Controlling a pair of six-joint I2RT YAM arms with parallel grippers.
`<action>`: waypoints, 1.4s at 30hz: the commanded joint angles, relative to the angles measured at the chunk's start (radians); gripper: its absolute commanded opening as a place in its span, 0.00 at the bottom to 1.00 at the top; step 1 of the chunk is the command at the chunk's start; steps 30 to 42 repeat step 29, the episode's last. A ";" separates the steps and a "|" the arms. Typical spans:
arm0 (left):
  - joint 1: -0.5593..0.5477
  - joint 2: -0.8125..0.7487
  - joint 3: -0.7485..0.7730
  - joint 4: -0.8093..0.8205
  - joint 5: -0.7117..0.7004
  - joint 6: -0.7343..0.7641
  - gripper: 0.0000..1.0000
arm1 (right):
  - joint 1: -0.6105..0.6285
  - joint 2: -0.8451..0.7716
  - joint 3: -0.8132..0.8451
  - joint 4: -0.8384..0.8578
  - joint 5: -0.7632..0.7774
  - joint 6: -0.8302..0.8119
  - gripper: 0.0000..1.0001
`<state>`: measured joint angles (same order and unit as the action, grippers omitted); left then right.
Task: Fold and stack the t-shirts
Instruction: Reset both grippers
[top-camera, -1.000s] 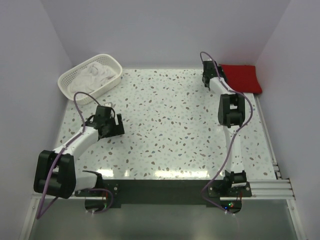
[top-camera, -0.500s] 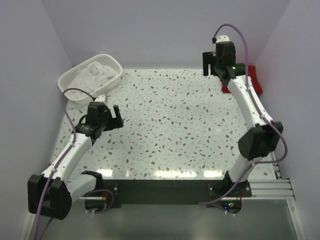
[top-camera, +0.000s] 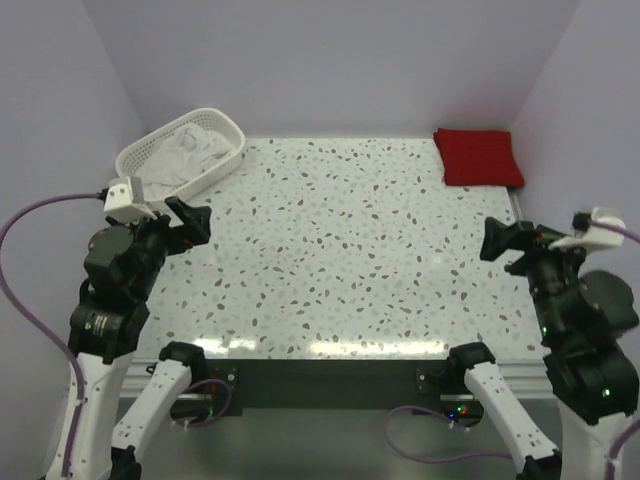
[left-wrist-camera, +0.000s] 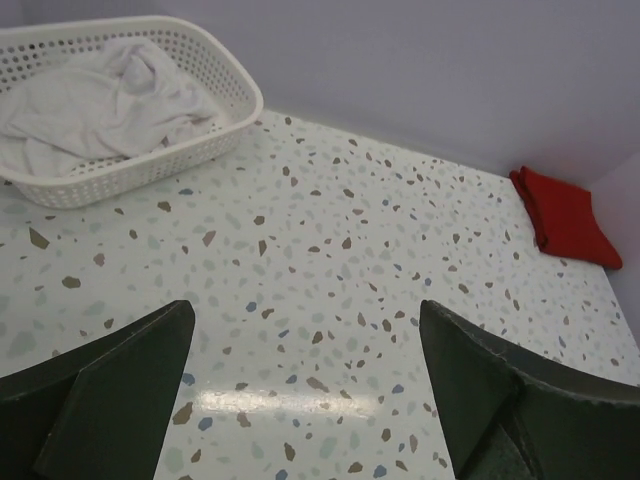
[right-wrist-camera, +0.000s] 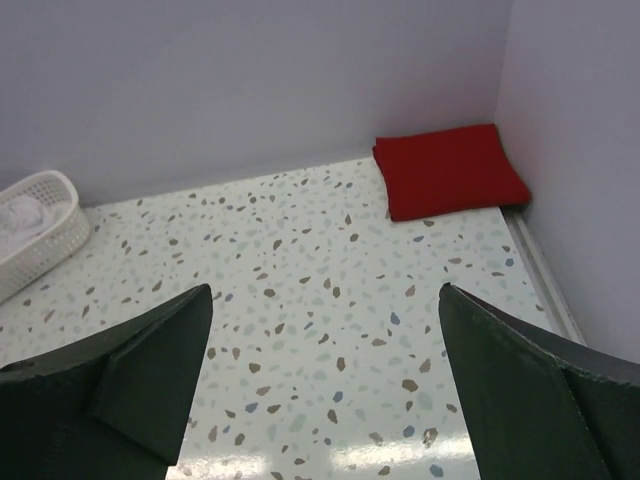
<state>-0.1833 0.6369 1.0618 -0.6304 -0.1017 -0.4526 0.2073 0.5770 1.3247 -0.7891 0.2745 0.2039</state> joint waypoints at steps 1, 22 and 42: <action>0.007 -0.094 0.015 -0.098 -0.070 -0.018 1.00 | 0.000 -0.130 -0.113 -0.030 0.035 0.003 0.98; 0.004 -0.347 -0.178 -0.129 -0.177 -0.093 1.00 | 0.000 -0.459 -0.372 0.028 -0.004 0.008 0.99; 0.004 -0.390 -0.207 -0.089 -0.181 -0.095 1.00 | 0.001 -0.474 -0.395 0.031 0.011 -0.003 0.99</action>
